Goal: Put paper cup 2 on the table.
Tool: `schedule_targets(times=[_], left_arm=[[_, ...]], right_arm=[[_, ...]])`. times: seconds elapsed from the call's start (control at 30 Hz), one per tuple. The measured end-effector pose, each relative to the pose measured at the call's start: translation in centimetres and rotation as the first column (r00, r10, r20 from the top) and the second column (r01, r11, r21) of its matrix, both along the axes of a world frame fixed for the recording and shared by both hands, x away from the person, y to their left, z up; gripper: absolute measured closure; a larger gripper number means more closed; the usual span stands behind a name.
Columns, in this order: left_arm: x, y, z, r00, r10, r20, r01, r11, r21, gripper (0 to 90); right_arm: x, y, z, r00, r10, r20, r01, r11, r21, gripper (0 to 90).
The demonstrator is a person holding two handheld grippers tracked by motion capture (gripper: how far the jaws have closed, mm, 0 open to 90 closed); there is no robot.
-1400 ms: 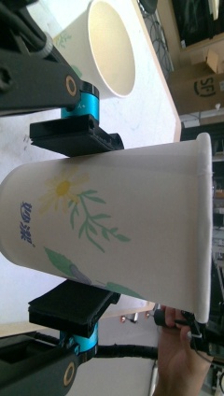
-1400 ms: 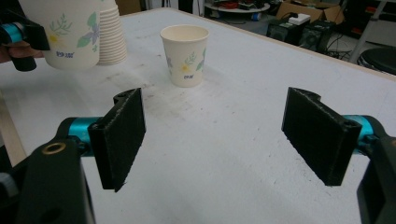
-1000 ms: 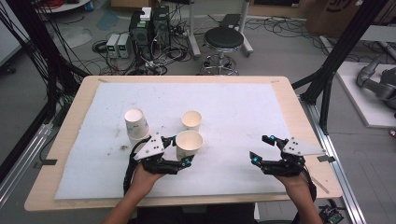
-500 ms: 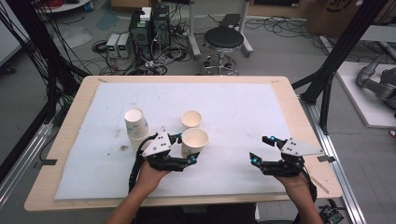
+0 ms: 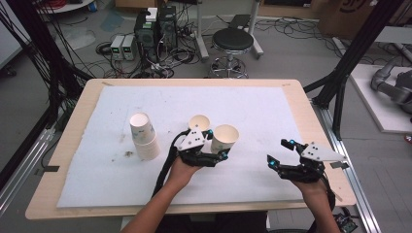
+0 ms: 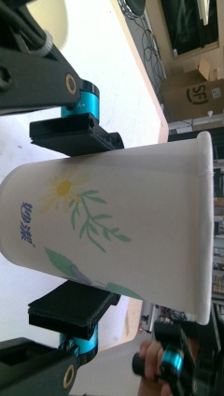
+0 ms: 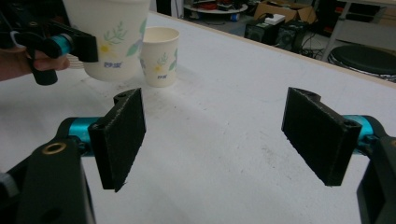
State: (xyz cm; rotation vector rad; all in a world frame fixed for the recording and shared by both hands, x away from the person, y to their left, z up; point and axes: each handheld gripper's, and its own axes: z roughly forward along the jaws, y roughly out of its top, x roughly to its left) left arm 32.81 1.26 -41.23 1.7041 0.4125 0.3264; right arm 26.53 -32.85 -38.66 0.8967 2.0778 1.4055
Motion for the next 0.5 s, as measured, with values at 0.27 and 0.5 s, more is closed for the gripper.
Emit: schedule_targets(times=[0.27,0.5], left_arm=[[1.3,-2.8,-1.2,0.9990,0.045,-0.002,-0.045,0.9986,0.026,33.1],[2.2,-4.0,-2.2,0.9962,0.084,-0.022,-0.083,0.9951,0.053,33.1]], right_arm=[[-0.1,-0.4,0.2,0.9999,-0.010,0.007,0.010,1.000,0.009,22.2],[-0.1,-0.6,0.2,1.0000,-0.008,0.004,0.008,1.000,0.017,22.1]])
